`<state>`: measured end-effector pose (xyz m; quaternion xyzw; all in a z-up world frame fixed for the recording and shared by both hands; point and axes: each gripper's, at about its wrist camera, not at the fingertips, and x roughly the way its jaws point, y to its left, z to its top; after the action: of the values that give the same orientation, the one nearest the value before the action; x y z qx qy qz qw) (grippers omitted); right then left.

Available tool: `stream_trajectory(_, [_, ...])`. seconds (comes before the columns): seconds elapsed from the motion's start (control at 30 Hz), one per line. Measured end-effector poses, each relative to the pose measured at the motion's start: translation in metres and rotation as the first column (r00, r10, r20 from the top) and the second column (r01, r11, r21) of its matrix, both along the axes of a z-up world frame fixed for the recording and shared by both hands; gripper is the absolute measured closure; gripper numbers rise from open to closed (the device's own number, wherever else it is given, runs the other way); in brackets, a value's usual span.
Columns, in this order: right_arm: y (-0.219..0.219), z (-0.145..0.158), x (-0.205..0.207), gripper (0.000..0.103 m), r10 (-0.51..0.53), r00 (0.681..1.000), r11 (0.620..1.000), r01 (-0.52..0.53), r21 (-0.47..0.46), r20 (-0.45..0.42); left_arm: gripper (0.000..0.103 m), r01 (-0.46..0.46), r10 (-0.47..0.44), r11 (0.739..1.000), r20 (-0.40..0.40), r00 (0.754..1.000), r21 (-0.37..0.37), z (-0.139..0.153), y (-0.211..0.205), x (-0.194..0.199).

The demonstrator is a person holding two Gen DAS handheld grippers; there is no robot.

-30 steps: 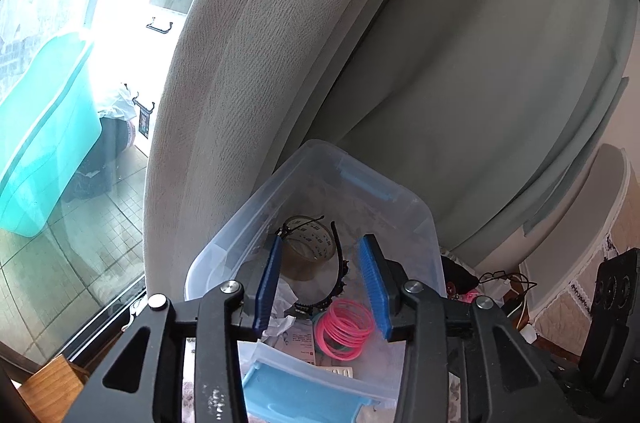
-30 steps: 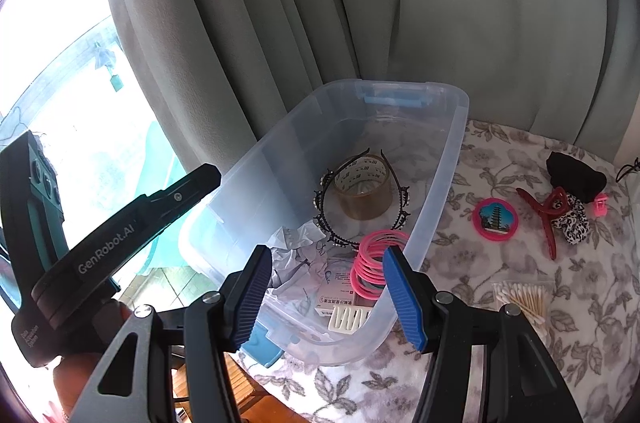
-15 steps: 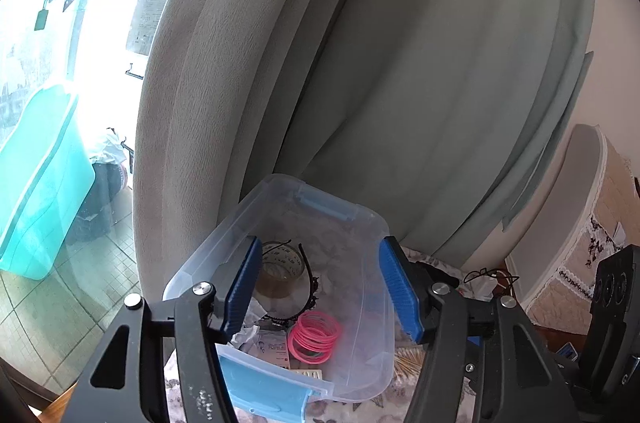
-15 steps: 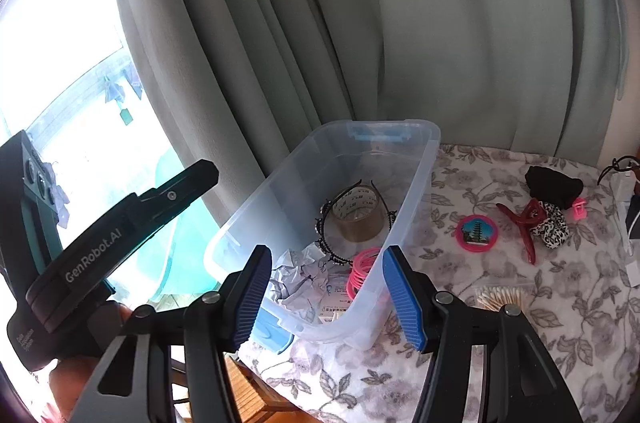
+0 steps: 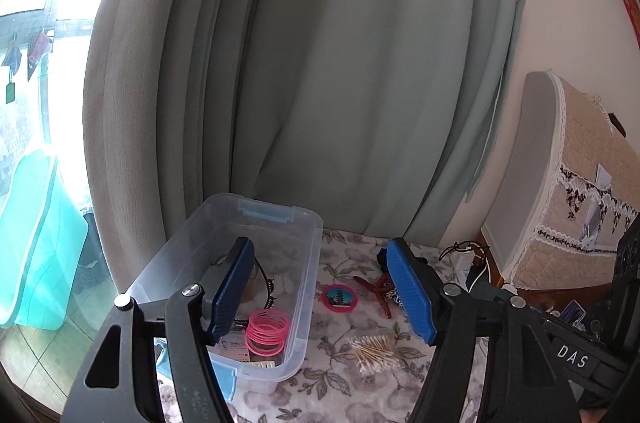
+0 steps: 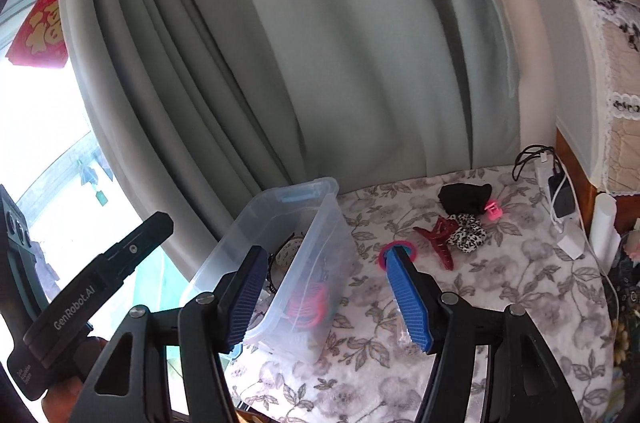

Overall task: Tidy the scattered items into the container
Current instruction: 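Move both grippers back to the remaining items on the table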

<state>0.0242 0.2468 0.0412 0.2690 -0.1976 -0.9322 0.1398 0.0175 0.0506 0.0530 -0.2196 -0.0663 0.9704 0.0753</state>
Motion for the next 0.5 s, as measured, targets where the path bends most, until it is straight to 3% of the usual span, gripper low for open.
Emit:
stream_trajectory(0.13, [0.052,-0.007,0.008,0.037,-0.084,0.996,0.992,0.086,-0.095,0.021,0.031,0.036,-0.036,0.999,0.010,0.999,-0.039,0.002,0.031,0.000])
stream_trajectory(0.2, [0.073,-0.012,0.012,0.023,-0.135,0.990,0.987,0.137,-0.089,0.028,0.031,0.059,-0.058,0.996,0.013,0.998,-0.063,0.001,0.044,0.001])
stream_trajectory(0.3, [0.099,-0.017,0.021,0.018,-0.200,0.980,0.974,0.198,-0.107,-0.003,0.031,0.098,-0.096,0.991,0.020,0.995,-0.093,-0.002,0.065,0.001])
stream_trajectory(0.4, [0.122,-0.025,0.026,0.005,-0.219,0.975,0.961,0.213,-0.178,-0.019,0.031,0.134,-0.130,0.984,0.040,0.991,-0.117,-0.006,0.082,0.000])
stream_trajectory(0.5, [0.135,-0.031,0.028,0.000,-0.240,0.969,0.953,0.225,-0.204,-0.052,0.031,0.151,-0.142,0.978,0.069,0.987,-0.144,-0.015,0.096,-0.006])
